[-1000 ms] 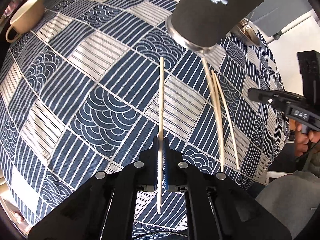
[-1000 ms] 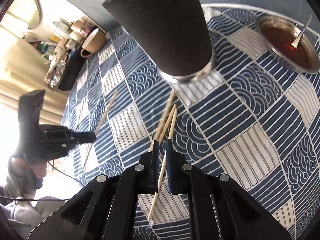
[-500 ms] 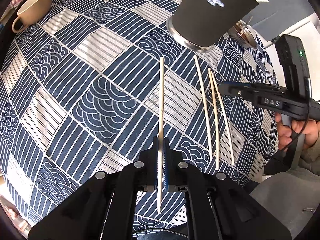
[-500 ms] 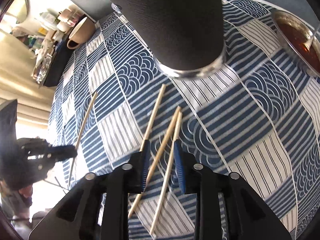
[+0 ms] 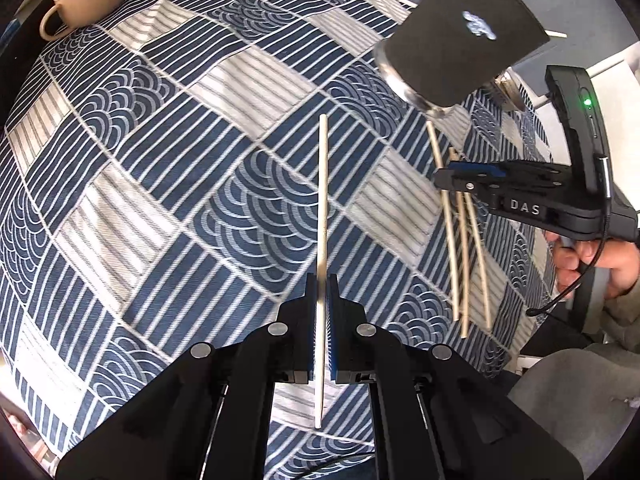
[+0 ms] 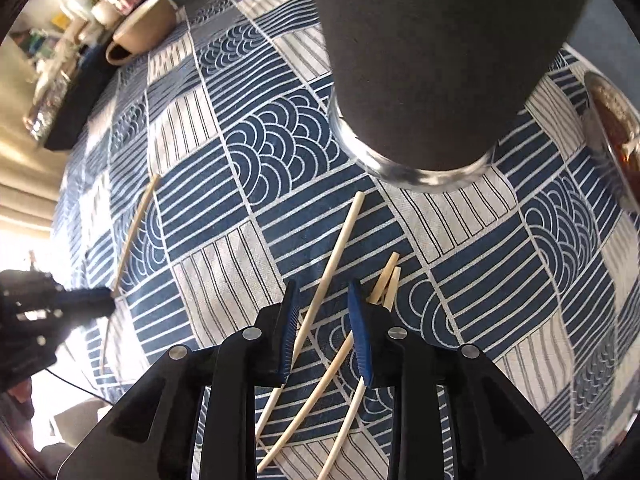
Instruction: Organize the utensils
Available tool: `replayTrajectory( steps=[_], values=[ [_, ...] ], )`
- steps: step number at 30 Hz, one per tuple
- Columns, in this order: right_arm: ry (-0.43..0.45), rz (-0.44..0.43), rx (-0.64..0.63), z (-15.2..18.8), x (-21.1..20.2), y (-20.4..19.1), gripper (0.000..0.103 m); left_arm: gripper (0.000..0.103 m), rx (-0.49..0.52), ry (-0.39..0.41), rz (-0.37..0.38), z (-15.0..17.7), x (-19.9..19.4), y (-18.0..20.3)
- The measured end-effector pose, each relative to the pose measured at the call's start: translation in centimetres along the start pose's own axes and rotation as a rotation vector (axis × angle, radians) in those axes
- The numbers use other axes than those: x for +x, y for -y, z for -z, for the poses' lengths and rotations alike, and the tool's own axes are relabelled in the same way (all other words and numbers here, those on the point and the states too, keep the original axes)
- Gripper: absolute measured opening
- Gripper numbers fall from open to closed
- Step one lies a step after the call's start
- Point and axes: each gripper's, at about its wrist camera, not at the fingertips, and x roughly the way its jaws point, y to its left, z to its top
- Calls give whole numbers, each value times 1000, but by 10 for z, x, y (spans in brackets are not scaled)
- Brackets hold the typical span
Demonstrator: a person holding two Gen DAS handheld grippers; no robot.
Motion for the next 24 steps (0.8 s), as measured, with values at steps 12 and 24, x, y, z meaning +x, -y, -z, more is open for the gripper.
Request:
replayTrajectory(
  steps=[12,24],
  values=[
    [29,62,-59,6,2,-9,5,5,57,-11,21,-3,8,2],
    [117,-214,80,26,-30,22,4,5,60,-35,-24,-5,1,8]
  ],
)
